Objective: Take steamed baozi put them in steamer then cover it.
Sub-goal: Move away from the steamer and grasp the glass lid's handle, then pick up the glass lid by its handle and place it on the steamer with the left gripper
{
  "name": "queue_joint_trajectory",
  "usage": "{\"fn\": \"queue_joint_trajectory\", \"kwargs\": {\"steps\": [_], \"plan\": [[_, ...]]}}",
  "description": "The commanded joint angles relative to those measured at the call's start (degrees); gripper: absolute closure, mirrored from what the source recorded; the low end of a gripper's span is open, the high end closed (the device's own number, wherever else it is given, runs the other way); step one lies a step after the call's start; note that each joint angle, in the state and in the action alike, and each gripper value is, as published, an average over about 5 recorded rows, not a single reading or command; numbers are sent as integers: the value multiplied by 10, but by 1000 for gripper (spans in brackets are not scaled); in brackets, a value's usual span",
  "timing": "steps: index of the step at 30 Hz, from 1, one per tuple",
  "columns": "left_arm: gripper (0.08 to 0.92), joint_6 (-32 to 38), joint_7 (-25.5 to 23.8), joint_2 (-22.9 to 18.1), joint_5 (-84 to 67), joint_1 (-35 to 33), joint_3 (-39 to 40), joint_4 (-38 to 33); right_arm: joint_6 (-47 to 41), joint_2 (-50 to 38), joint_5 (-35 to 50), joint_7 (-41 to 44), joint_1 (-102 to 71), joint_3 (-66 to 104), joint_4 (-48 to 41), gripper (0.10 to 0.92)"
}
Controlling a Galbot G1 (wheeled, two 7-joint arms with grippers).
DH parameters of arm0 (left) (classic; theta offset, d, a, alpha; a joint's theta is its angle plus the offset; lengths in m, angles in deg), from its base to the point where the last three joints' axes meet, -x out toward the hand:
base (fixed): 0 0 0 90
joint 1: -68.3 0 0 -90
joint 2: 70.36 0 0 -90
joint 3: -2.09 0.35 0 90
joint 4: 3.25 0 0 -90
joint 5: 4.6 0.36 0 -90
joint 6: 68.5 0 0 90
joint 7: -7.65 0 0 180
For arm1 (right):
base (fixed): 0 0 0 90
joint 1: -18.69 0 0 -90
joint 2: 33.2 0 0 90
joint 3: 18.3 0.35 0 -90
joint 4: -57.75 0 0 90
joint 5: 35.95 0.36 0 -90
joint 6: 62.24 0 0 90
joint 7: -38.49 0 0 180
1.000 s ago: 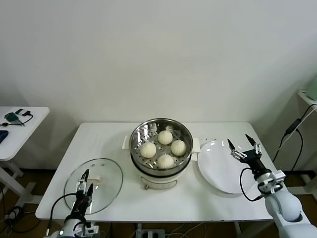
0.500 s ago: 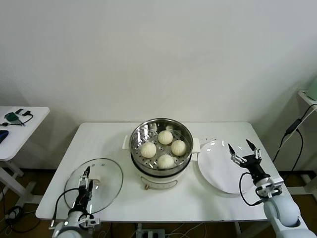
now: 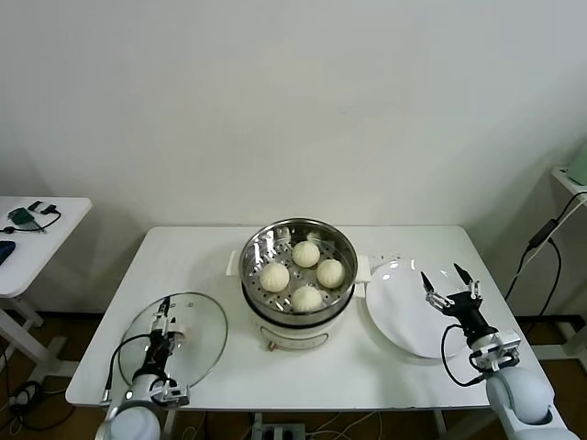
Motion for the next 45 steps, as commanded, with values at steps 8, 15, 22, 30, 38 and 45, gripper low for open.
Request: {"fn": "queue_joint_trajectory", "kwargs": {"steps": [8,15,22,30,38,45], "plan": [[476,7,10,3,-25,14,2,28,6,11,-24,4,8,2,-18,203],[683,4,6,14,-50,-1,6,-17,6,12,-35,3,15,-3,-21,203],[843,-24,5,37,-71,-41,4,-101,8,9,-39,3,18,0,-26,203],[847,-181,-15,102,-73,-101,16,-267,10,0,-41,6,26,4,-42,203],[847,-297,-45,187,-90,-94,67,-369,11,-10,-48,8,36,-1,-54,203],[847,-372,-82,253,-83,-12,195,-375,13,-7,-56,3,46,-6,-67,203]]}}
